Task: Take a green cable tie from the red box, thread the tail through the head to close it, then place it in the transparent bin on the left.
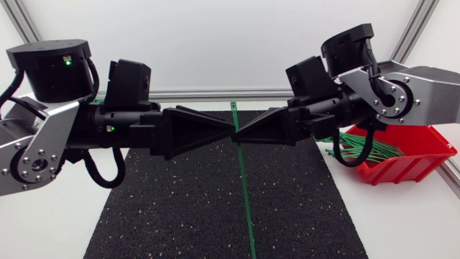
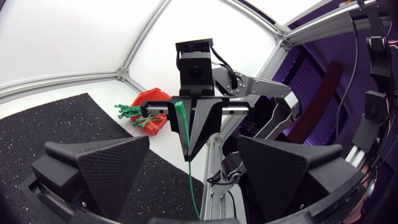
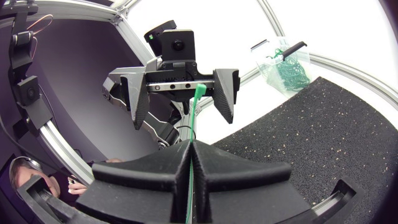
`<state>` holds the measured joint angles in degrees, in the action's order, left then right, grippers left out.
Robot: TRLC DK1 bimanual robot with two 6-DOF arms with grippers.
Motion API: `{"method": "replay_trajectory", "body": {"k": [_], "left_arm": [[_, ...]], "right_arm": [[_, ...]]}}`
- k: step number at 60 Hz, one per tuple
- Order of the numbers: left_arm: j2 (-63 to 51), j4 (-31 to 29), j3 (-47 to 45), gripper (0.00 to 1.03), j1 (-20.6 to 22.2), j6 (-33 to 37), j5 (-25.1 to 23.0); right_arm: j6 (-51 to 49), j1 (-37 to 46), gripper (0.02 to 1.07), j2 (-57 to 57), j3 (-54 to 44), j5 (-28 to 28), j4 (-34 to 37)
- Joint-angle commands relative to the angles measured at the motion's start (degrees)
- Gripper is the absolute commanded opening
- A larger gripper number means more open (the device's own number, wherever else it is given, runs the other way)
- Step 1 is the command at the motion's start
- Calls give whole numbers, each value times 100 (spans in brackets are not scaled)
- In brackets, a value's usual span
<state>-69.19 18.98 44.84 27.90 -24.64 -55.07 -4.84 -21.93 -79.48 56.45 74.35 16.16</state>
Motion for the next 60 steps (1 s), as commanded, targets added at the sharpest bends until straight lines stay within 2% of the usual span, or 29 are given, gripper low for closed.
{"method": "replay_trajectory", "body": {"k": [1, 7, 18, 26, 36, 45, 49, 52, 60], "left_arm": [[-183, 185, 262, 99, 31, -313, -48], [-209, 202, 262, 98, 31, -366, -48], [-244, 334, 280, 93, 31, -515, -48], [-323, 422, 289, 80, 22, -594, -13], [-385, 440, 289, 56, 31, -629, 5], [-376, 448, 280, 54, 58, -629, 5], [-376, 448, 297, 42, 75, -647, 14], [-376, 448, 297, 37, 102, -647, 40], [-438, 457, 315, 35, 146, -647, 75]], "right_arm": [[256, 84, 8, -6, -187, 27, -140], [405, 110, 8, -76, -195, 18, -351], [1029, 93, 8, -111, -389, -8, -1151], [1108, 58, 8, -67, -459, -34, -1265], [1108, 14, 8, -94, -485, -52, -1291], [1108, -21, 8, -111, -494, -69, -1309], [1108, -39, 8, -111, -494, -87, -1309], [1108, -48, 8, -111, -494, -87, -1317], [1108, -65, 8, -111, -512, -105, -1344]]}}
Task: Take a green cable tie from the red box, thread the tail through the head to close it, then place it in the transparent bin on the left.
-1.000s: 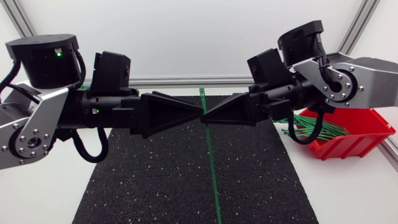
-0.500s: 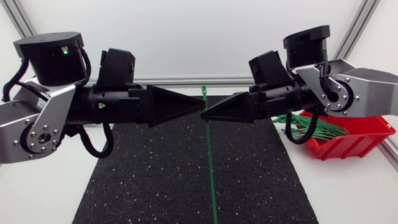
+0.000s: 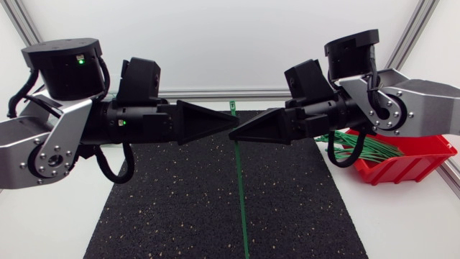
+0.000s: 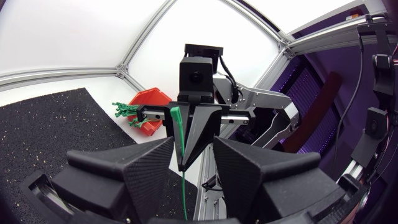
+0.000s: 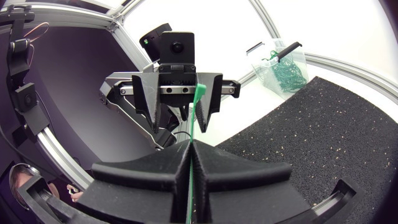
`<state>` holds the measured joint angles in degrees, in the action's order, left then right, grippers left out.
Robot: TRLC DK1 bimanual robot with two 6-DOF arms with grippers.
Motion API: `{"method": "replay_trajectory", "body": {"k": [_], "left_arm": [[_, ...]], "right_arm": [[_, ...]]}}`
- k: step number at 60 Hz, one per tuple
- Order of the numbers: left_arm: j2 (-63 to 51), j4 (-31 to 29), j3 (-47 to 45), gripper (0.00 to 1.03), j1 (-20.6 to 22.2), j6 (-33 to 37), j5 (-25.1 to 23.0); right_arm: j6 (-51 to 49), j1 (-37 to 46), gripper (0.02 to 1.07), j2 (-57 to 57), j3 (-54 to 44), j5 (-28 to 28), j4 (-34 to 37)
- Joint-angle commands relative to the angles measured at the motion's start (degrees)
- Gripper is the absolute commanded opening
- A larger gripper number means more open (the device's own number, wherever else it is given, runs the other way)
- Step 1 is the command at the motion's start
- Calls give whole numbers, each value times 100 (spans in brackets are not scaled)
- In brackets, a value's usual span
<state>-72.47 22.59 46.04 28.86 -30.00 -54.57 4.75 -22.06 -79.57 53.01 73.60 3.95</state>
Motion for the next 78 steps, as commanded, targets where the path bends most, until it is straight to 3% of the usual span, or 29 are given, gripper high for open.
{"method": "replay_trajectory", "body": {"k": [1, 24, 29, 74, 78], "left_arm": [[-119, 97, 203, 33, 49, -111, 34], [-127, 114, 203, 24, 49, -111, 174], [-127, 114, 195, 16, 49, -111, 201], [-101, 114, 151, 15, 41, -120, 289], [-101, 114, 160, 8, 32, -120, 297]], "right_arm": [[157, -52, 8, -103, -169, -30, -122], [149, -114, 8, -59, -204, -118, -184], [157, -123, 8, -50, -213, -127, -192], [157, -8, 8, 108, -274, -162, -236], [157, 0, 8, 117, -274, -162, -245]]}}
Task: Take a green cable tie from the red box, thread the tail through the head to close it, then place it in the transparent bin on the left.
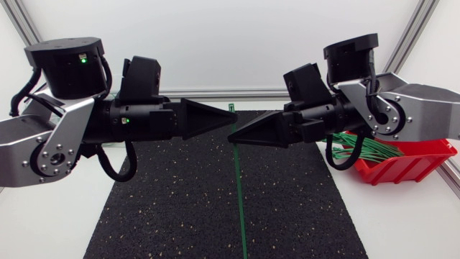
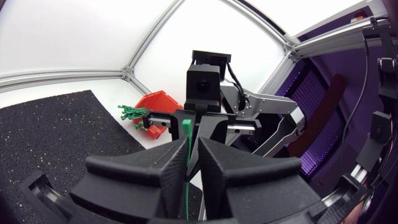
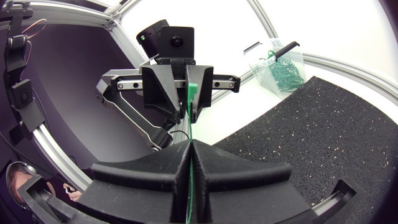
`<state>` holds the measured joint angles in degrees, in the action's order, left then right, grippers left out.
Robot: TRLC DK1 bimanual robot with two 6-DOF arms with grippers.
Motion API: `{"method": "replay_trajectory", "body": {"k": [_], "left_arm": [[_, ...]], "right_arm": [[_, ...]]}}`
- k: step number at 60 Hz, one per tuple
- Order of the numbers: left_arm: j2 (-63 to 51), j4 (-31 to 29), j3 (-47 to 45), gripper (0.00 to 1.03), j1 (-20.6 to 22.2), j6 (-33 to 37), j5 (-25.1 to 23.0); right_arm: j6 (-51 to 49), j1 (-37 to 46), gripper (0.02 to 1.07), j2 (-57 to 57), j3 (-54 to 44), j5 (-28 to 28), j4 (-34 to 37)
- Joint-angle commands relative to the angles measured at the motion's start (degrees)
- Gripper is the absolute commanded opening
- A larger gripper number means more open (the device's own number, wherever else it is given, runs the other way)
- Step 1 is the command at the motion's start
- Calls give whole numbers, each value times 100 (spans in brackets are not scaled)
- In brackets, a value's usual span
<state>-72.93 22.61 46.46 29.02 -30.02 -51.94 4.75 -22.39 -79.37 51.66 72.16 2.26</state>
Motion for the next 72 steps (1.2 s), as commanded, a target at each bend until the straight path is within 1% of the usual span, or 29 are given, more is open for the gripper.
{"method": "replay_trajectory", "body": {"k": [1, 10, 41, 49, 50, 53, 57, 59, 64, 69, 72], "left_arm": [[-55, 112, 118, 7, 16, -118, 35], [-64, 112, 100, 4, 34, -118, 70], [-81, 42, 180, 4, 25, -188, 158], [-81, -152, 267, 4, -36, -188, 158], [-73, -169, 276, 4, -54, -188, 158], [-73, -266, 329, 4, -133, -188, 149], [-64, -415, 399, 4, -230, -188, 123], [-64, -494, 443, 4, -300, -188, 79], [-55, -758, 575, 4, -502, -188, -114], [-46, -943, 672, 4, -783, -188, -334], [-38, -1004, 707, 4, -915, -180, -396]], "right_arm": [[157, 42, 8, 106, -139, -18, -77], [166, 42, 8, 115, -147, -18, -86], [157, -195, 8, 62, -174, -158, -156], [210, -125, 9, 80, -147, -194, -147], [210, -116, 11, 80, -139, -202, -147], [184, -55, 22, 89, -139, -211, -156], [157, 33, 41, 133, -139, -220, -156], [87, 77, 47, 168, -139, -238, -147], [-36, 156, 54, 203, -139, -246, -112], [-133, 288, 56, 212, -112, -238, -77], [-352, 411, 59, 238, -121, -255, -50]]}}
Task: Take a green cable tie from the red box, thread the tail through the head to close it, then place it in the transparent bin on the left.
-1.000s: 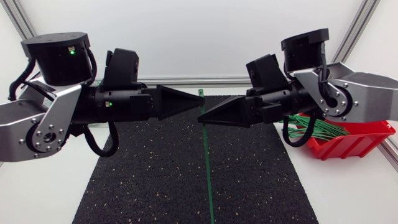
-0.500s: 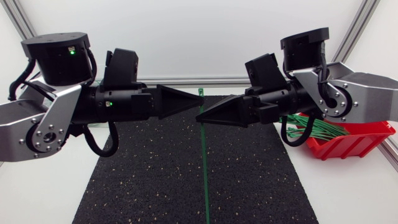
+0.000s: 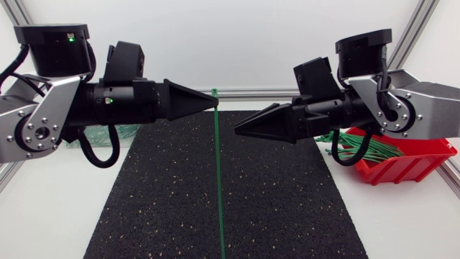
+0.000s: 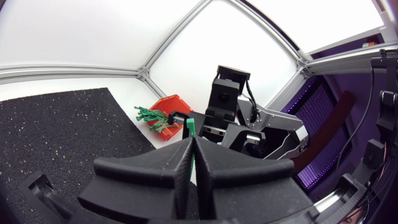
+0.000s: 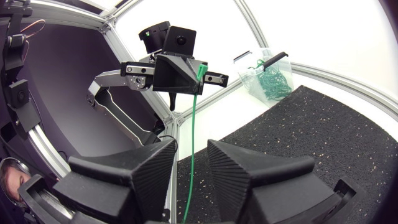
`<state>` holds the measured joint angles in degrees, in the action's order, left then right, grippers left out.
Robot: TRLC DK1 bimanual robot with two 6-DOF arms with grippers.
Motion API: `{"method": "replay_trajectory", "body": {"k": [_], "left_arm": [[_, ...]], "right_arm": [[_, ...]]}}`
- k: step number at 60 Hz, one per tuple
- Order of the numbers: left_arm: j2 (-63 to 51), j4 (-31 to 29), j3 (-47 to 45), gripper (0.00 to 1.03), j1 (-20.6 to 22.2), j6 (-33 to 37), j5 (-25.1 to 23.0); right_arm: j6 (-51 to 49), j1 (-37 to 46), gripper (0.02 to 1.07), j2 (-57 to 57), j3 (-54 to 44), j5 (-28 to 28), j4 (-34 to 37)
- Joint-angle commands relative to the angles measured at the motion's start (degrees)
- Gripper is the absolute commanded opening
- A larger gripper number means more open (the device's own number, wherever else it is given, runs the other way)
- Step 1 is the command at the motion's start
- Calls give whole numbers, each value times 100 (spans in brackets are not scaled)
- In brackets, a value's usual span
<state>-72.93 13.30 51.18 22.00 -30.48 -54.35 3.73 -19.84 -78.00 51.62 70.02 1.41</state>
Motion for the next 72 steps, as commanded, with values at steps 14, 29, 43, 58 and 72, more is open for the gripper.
{"method": "replay_trajectory", "body": {"k": [14, 29, 43, 58, 72], "left_arm": [[-196, -135, 252, 4, -838, -19, -568], [-266, -135, 173, 4, -1022, 235, -647], [-319, -205, 261, 4, -1145, 411, -568], [-855, -644, 762, 4, -1383, 455, -1025], [-1373, -785, 1096, 4, -1453, 446, -1456]], "right_arm": [[-1691, 208, 103, 171, -20, -296, 764], [-3220, 182, 103, -427, 15, -1649, 826], [-4240, -3, 103, -629, -363, -3943, 52], [-4996, -574, 103, -559, -785, -5701, -633], [-6244, -855, 103, -269, -1198, -5894, -1424]]}}
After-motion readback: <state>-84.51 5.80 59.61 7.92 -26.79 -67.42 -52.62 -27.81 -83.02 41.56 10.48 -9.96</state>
